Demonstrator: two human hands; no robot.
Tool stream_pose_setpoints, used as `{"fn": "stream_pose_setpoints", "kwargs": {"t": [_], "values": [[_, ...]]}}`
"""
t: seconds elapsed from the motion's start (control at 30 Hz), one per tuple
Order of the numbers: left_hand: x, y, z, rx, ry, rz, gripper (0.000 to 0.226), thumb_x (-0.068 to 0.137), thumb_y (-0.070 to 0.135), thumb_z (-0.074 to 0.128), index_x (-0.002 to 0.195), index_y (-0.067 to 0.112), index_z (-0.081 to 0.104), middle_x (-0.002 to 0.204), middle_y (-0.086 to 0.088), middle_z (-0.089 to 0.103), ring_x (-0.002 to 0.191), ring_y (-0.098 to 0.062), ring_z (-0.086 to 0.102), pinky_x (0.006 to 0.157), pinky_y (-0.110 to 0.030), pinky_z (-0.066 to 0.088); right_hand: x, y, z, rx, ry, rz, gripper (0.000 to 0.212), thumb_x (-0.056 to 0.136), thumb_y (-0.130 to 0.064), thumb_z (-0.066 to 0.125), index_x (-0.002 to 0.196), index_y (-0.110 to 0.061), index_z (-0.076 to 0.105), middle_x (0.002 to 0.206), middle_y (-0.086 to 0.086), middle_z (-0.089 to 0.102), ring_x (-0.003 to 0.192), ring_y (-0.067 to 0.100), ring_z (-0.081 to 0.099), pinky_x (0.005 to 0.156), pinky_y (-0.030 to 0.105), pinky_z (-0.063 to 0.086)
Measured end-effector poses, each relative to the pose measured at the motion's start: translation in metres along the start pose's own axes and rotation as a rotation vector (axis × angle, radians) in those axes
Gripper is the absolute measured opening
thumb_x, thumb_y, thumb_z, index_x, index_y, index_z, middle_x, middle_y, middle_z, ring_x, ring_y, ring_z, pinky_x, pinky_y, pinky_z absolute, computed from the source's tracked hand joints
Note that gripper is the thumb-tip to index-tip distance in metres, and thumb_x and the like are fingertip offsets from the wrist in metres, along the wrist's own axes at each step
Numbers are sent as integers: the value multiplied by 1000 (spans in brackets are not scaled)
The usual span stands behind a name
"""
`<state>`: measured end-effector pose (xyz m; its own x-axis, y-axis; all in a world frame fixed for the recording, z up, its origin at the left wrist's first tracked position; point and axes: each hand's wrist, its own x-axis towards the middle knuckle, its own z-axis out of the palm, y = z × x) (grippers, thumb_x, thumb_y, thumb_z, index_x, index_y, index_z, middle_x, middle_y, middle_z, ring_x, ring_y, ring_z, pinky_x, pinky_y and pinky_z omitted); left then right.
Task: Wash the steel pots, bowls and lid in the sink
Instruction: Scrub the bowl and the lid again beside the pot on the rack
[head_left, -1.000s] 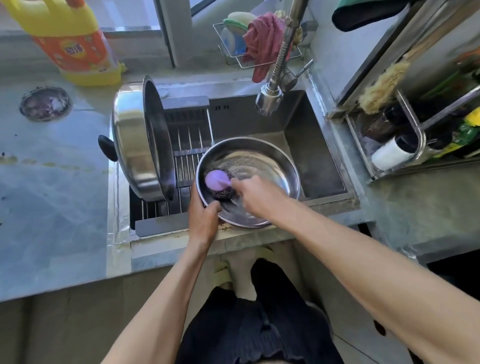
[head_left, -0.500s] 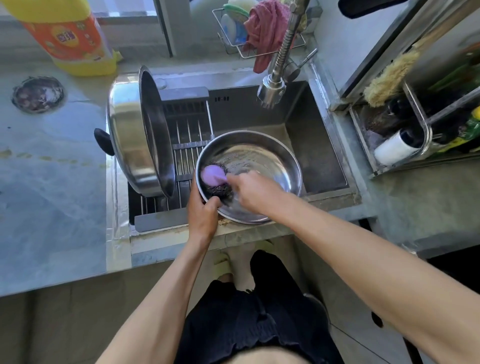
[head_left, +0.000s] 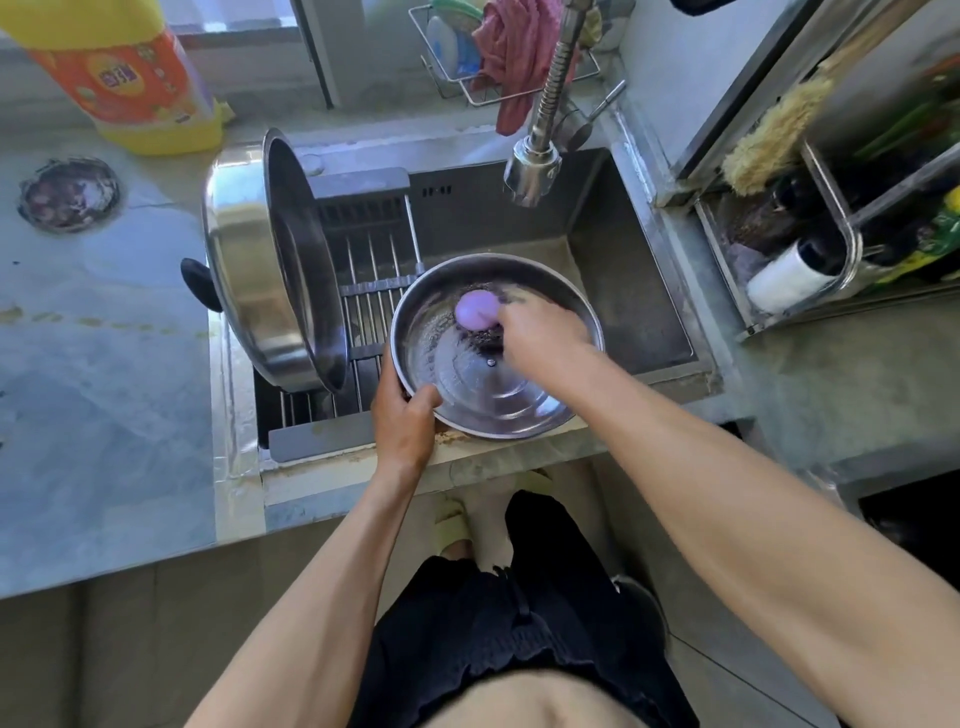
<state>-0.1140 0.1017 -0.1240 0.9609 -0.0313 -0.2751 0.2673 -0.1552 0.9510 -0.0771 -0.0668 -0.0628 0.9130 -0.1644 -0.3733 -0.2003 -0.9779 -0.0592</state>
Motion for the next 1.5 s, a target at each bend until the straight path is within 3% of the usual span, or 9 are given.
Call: {"fn": "stream_pose_setpoints", "kwargs": {"t": [0.1,0.27,0.43,0.63,0.93,1.1,1.23,1.4,1.5], "values": [[-1,-1,0,12,24,1,64,63,15,52,125,30,59,106,13,68,95,-4,62,83,-29,49,-12,-24,8,19,-66,-272,40,94,-13,48,132,-21,57,110,10,63,99,29,62,69,33,37],[1,-3,0,26,5,-15,69,63,17,53,132,19,60,103,6,70,94,-11,64,81,-29,52,4,4,-2,10,-3,68,44,93,-8,42,133,-14,57,127,14,60,115,36,59,85,38,46],[1,-2,-1,17,46,-16,61,61,14,53,120,25,64,100,10,69,91,-7,63,79,-30,50,-21,-28,11,66,-104,-285,45,95,-14,47,138,-24,51,109,15,59,97,35,60,68,35,37],[-3,7,-1,-8,4,-34,54,64,15,53,108,44,62,87,22,69,85,-2,63,77,-27,53,-20,43,5,-83,-7,129,48,94,-3,34,137,-13,51,129,17,57,117,39,57,82,38,42],[1,6,-2,10,-14,-44,58,65,16,53,121,31,61,106,14,71,100,-11,65,87,-29,51,-51,-24,8,136,-178,-162,24,89,-6,44,107,-15,57,102,15,56,87,33,53,68,35,34],[2,4,4,-23,-3,-85,48,84,-7,48,125,16,62,102,9,68,95,-13,64,73,-17,48,-62,26,-10,73,-278,91,21,87,-8,50,101,-19,62,98,7,54,86,30,52,64,29,38],[-1,17,10,-41,1,-97,69,81,-4,47,141,30,51,121,5,68,112,-15,65,91,-37,55,-62,1,-3,56,-124,50,43,92,-7,45,131,-17,57,124,11,59,113,34,58,77,34,40],[11,26,-2,-39,30,-125,91,71,1,46,150,46,36,145,7,58,130,-18,58,109,-52,48,-65,-6,10,247,-21,-182,39,94,-8,43,131,-19,49,85,7,50,82,36,59,59,33,36],[7,40,-1,-70,37,-112,84,71,-1,47,147,34,43,137,6,63,125,-13,61,107,-47,51,-66,15,10,188,70,-127,34,95,-7,45,123,-23,56,83,7,55,80,34,61,58,33,35]]}}
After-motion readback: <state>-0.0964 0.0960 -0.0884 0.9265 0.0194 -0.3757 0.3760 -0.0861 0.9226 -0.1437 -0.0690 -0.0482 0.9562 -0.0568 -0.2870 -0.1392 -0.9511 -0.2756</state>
